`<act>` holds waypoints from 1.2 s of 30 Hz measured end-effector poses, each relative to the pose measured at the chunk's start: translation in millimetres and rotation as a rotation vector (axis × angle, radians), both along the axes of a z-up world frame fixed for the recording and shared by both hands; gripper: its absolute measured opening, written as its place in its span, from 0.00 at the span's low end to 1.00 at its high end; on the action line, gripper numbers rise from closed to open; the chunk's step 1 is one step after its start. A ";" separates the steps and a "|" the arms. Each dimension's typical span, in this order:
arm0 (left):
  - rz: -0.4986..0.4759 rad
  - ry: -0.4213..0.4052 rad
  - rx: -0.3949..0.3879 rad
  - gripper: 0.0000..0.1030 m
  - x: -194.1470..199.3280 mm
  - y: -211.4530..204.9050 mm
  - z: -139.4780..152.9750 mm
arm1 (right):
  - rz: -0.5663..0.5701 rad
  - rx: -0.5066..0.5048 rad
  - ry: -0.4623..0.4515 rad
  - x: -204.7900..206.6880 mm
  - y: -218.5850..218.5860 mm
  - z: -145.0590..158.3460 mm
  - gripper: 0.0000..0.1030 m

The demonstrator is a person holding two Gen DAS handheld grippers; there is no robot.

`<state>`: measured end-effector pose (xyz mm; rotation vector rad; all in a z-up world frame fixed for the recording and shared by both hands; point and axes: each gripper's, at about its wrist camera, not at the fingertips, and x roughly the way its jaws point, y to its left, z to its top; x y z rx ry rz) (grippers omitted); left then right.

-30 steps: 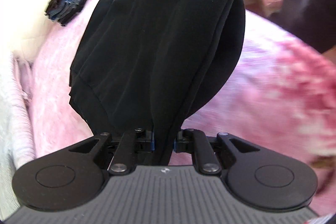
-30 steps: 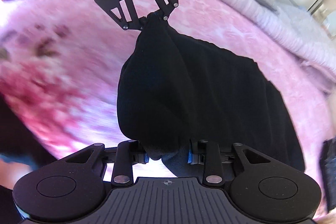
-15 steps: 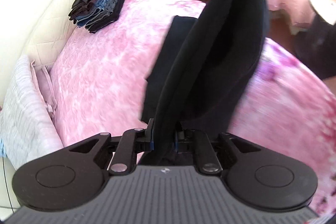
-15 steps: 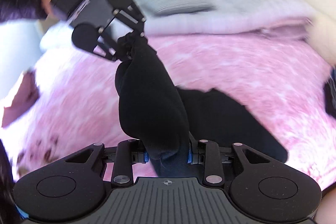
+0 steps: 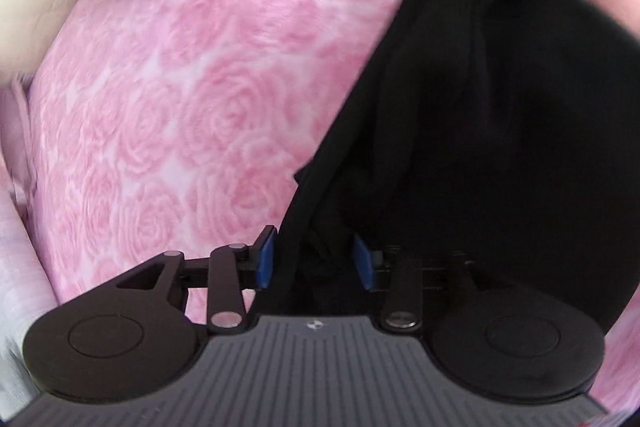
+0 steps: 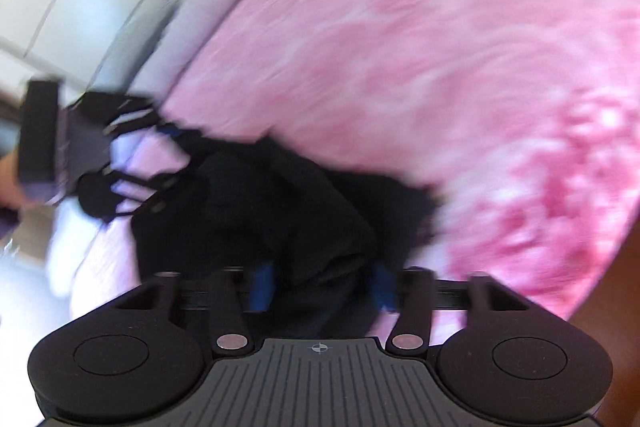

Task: Fold clothes
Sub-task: 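Lift the held jacket off the bed with both tools, then lower the jacket back onto the bed and open both tools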

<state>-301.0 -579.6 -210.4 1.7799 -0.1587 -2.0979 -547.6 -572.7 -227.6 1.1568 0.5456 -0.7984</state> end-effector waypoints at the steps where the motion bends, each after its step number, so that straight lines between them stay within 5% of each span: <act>1: 0.033 0.025 -0.003 0.39 5.0 0.7 7.2 | -0.023 0.000 0.017 -6.9 1.4 3.3 0.80; 6: 0.266 0.190 0.041 0.38 38.8 -3.7 40.9 | -0.069 -0.026 -0.026 -17.7 9.9 19.4 0.80; 12: 0.464 0.274 0.135 0.37 46.7 -17.6 18.7 | -0.108 -0.033 -0.025 20.5 -6.8 -5.4 0.80; 13: 0.475 0.281 0.139 0.37 43.3 -21.9 11.6 | -0.149 -0.016 -0.021 20.0 -7.9 -9.4 0.80; 14: 0.481 0.280 0.138 0.37 39.1 -26.3 2.4 | -0.190 0.000 -0.017 19.5 -9.0 -13.5 0.71; 15: 0.483 0.275 0.137 0.37 34.8 -30.8 -8.6 | -0.218 0.007 -0.002 19.8 -10.1 -15.5 0.50; 17: 0.480 0.244 0.139 0.39 25.2 -37.5 -29.4 | -0.229 0.006 0.036 15.8 -5.2 -15.3 0.41; 24: 0.466 0.235 0.102 0.37 27.1 -33.8 -13.8 | -0.273 0.043 0.068 -1.8 15.6 -1.6 0.41; 30: 0.515 0.307 0.143 0.37 43.6 5.7 15.7 | -0.175 -0.198 0.202 26.2 29.7 50.1 0.42; 33: 0.506 0.291 0.174 0.37 37.8 20.4 0.5 | -0.060 -0.289 0.196 50.0 27.8 53.7 0.42; 36: 0.525 0.266 0.198 0.40 30.2 18.4 -26.3 | 0.007 -0.208 0.162 62.2 11.3 23.2 0.41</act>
